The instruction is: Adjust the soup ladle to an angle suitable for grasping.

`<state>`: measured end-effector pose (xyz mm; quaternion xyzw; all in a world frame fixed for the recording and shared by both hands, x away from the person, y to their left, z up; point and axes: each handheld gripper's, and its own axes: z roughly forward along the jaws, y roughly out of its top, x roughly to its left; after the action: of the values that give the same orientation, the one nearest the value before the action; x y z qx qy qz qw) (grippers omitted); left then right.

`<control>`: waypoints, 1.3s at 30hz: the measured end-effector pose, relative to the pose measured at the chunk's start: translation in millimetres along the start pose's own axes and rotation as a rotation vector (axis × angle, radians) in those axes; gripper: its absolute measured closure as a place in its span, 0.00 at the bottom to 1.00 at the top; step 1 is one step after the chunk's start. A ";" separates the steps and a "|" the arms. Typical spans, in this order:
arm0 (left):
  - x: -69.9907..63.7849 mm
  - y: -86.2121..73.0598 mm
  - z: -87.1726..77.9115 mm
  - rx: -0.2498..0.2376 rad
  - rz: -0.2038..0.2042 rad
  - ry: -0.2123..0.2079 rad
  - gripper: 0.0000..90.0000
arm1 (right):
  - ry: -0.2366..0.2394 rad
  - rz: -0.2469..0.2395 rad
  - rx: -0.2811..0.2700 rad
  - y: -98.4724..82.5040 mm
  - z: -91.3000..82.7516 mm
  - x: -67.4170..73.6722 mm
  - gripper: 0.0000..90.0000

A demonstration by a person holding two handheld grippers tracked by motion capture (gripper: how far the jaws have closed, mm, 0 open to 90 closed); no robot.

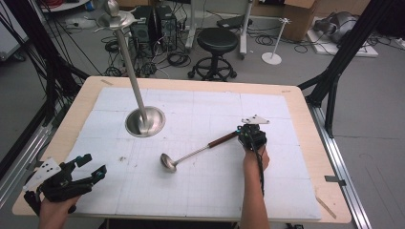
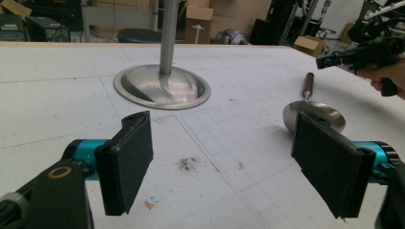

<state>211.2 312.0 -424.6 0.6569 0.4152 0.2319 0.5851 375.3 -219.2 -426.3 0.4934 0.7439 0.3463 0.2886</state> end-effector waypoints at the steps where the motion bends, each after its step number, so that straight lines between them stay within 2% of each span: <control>1: 0.0 0.0 0.0 0.000 0.000 0.000 0.25 | 0.000 0.000 0.000 0.0 0.0 0.0 0.99; 3: 0.3 -0.6 -0.4 0.003 -0.002 0.002 0.25 | -0.025 -0.005 0.023 4.7 3.6 -8.9 0.99; 4: 0.3 -0.6 -0.4 0.003 -0.002 0.002 0.25 | -0.025 -0.005 0.023 4.7 3.6 -8.9 0.99; 5: 0.9 -0.9 -0.7 0.006 -0.002 0.003 0.25 | -0.023 0.021 0.025 7.0 6.7 -17.4 0.99; 7: 1.2 -1.0 -1.1 0.007 -0.003 0.006 0.25 | -0.021 0.020 0.026 7.9 8.7 -21.3 0.99; 9: 2.3 -1.4 -2.5 0.004 -0.009 0.013 0.25 | -0.008 0.018 0.057 9.9 15.3 -27.0 0.99; 12: 3.3 -1.7 -3.1 0.005 -0.011 0.018 0.25 | 0.005 0.016 0.066 10.7 19.5 -28.9 0.99; 13: 4.1 -2.2 -3.1 0.006 -0.016 0.023 0.25 | 0.029 0.005 0.077 10.1 24.3 -28.8 0.99; 15: 4.3 -2.4 -3.1 0.008 -0.017 0.025 0.25 | 0.044 0.002 0.088 8.9 27.0 -28.3 0.99; 16: 4.3 -2.5 -3.1 0.007 -0.017 0.025 0.25 | 0.082 -0.008 0.112 6.8 31.3 -26.3 0.99; 17: 4.2 -2.5 -3.4 0.008 -0.016 0.025 0.25 | 0.097 -0.014 0.117 6.3 32.7 -24.9 0.99; 28: 3.9 -2.3 -3.7 0.007 -0.015 0.022 0.25 | 0.175 -0.073 0.123 10.3 35.7 -7.2 0.99; 31: 3.9 -2.2 -3.2 0.007 -0.017 0.021 0.25 | 0.205 -0.115 0.133 13.0 38.6 8.4 0.99; 32: 3.9 -2.2 -3.2 0.007 -0.017 0.021 0.25 | 0.205 -0.115 0.133 13.0 38.6 8.4 0.99; 34: 4.3 -2.0 -2.8 0.008 -0.015 0.018 0.25 | 0.245 -0.131 0.129 15.1 40.9 21.3 0.99; 35: 4.3 -2.0 -2.6 0.008 -0.017 0.018 0.25 | 0.245 -0.131 0.129 15.1 40.9 21.3 0.99; 37: 5.3 -1.9 -2.9 0.008 -0.017 0.017 0.25 | 0.249 -0.153 0.127 16.5 41.3 34.6 0.99; 38: 5.3 -1.9 -2.9 0.008 -0.017 0.017 0.25 | 0.249 -0.153 0.127 16.5 41.3 34.6 0.99; 39: 5.8 -1.9 -3.1 0.007 -0.020 0.016 0.25 | 0.215 -0.148 0.117 17.0 37.8 36.6 0.99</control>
<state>211.4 318.5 -426.8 0.6529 0.4272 0.2300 0.5817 400.8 -171.7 -438.4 0.4133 0.8237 0.3311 0.2029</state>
